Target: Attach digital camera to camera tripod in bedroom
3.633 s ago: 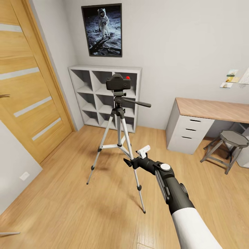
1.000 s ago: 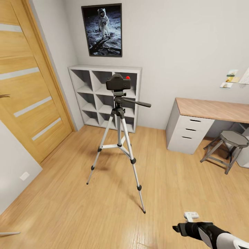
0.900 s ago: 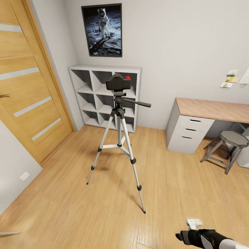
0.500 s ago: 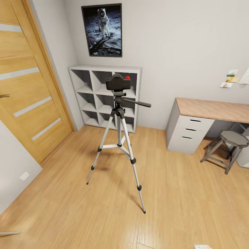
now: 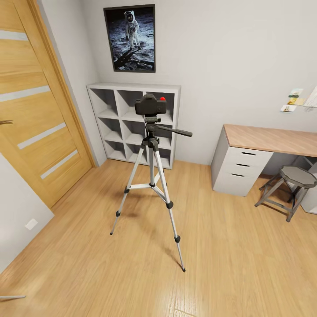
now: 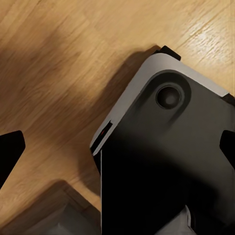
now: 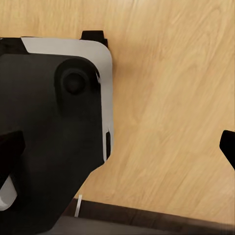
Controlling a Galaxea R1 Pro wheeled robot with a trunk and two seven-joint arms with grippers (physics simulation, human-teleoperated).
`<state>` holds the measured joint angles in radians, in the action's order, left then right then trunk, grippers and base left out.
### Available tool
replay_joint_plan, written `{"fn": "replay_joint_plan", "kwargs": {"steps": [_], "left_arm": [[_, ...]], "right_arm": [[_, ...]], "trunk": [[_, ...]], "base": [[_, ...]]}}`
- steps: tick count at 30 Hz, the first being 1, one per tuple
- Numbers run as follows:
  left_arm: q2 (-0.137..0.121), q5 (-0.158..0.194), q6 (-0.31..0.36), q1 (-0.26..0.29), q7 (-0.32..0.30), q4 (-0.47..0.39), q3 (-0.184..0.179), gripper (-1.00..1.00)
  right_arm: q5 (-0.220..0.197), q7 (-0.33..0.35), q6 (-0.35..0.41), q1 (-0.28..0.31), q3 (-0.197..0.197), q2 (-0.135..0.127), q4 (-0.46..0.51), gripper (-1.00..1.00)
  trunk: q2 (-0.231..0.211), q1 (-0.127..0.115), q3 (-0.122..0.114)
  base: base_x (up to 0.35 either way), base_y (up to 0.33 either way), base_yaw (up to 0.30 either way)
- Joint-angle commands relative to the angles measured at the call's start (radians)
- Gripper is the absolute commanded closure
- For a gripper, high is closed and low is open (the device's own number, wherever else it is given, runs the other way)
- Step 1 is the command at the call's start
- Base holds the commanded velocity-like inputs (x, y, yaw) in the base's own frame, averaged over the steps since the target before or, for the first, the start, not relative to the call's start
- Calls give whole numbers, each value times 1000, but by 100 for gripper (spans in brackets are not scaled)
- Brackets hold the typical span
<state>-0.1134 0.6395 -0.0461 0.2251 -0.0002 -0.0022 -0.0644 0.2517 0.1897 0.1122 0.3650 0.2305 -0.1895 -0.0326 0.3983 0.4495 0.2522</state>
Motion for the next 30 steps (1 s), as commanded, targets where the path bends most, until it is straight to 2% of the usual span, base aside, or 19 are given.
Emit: {"fn": "replay_joint_plan", "kwargs": {"steps": [1, 13, 24, 30], "left_arm": [[1, 4, -2, 1, 0, 1, -7, -100], [3, -11, 1, -1, 4, 2, -7, -100], [9, -13, 3, -1, 43, 1, -8, -100], [10, -14, 3, -1, 49, 1, -7, -100]], "right_arm": [[9, 1, 2, 0, 9, 0, -1, -100], [6, -4, -2, -4, 10, 4, -1, -100], [6, -8, -8, -5, 13, 3, -1, -100], [5, -9, -68, -5, 13, 4, -1, -100]], "trunk": [[2, 0, 2], [2, 0, 2], [2, 0, 2], [2, 0, 2]], "base": [[0, 0, 0], [0, 0, 0], [0, 0, 0], [0, 0, 0]]}}
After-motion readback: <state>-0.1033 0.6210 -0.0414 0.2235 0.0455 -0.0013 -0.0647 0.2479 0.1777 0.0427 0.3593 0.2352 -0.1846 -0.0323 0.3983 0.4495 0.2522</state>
